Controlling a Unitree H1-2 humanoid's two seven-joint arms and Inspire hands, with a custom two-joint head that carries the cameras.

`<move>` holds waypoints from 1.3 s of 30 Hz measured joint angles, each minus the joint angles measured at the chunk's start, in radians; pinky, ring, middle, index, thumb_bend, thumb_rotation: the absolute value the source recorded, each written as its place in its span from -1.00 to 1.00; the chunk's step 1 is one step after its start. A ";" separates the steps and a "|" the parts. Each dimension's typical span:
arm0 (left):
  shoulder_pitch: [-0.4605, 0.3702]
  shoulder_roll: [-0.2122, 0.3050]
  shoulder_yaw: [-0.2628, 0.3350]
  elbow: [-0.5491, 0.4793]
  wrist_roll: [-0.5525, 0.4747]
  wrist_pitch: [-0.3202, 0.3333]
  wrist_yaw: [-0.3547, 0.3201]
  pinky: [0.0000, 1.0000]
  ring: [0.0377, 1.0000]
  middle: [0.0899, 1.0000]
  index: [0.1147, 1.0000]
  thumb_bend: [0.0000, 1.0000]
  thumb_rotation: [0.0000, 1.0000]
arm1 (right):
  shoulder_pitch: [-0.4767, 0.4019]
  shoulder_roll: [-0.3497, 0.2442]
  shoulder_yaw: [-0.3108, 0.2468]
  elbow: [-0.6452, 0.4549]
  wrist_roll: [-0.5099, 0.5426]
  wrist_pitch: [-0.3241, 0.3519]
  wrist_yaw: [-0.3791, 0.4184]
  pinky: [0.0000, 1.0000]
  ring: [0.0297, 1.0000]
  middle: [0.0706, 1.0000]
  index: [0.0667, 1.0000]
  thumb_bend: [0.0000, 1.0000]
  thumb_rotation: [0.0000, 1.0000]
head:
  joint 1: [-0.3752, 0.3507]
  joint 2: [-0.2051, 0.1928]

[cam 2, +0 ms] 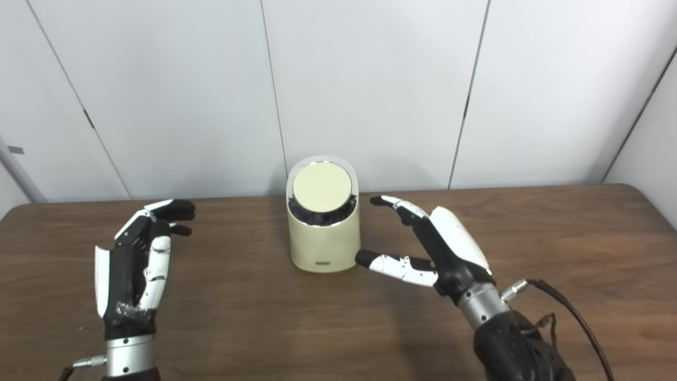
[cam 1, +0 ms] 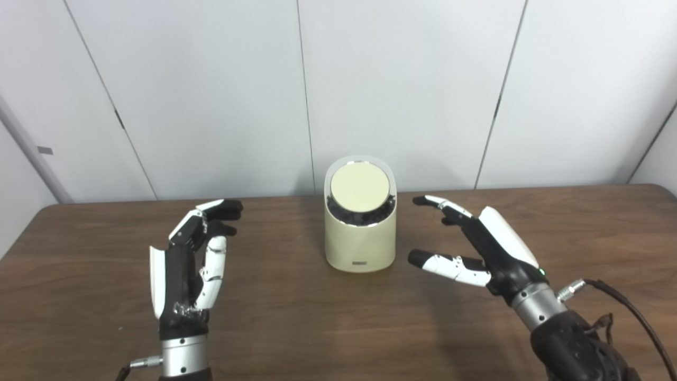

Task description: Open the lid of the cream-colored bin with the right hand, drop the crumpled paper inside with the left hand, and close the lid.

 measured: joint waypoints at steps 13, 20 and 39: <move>0.000 0.005 0.005 0.009 -0.016 -0.001 0.001 0.09 0.28 0.27 0.20 -0.34 0.51 | 0.126 0.065 -0.104 0.097 0.183 -0.174 -0.183 0.55 0.67 0.64 0.57 0.21 0.59 | 0.012 -0.017; 0.004 0.014 0.023 0.018 -0.073 0.004 0.000 0.09 0.28 0.27 0.19 -0.49 0.16 | 0.197 0.169 -0.153 0.275 0.337 -0.484 -0.342 0.35 0.48 0.46 0.43 -0.38 0.16 | 0.008 -0.041; 0.000 0.004 0.042 0.250 -0.135 -0.075 0.015 0.12 0.28 0.26 0.18 -0.60 0.05 | 0.131 0.226 -0.229 0.505 0.493 -0.752 -0.477 0.28 0.41 0.40 0.34 -0.42 -0.27 | -0.020 -0.123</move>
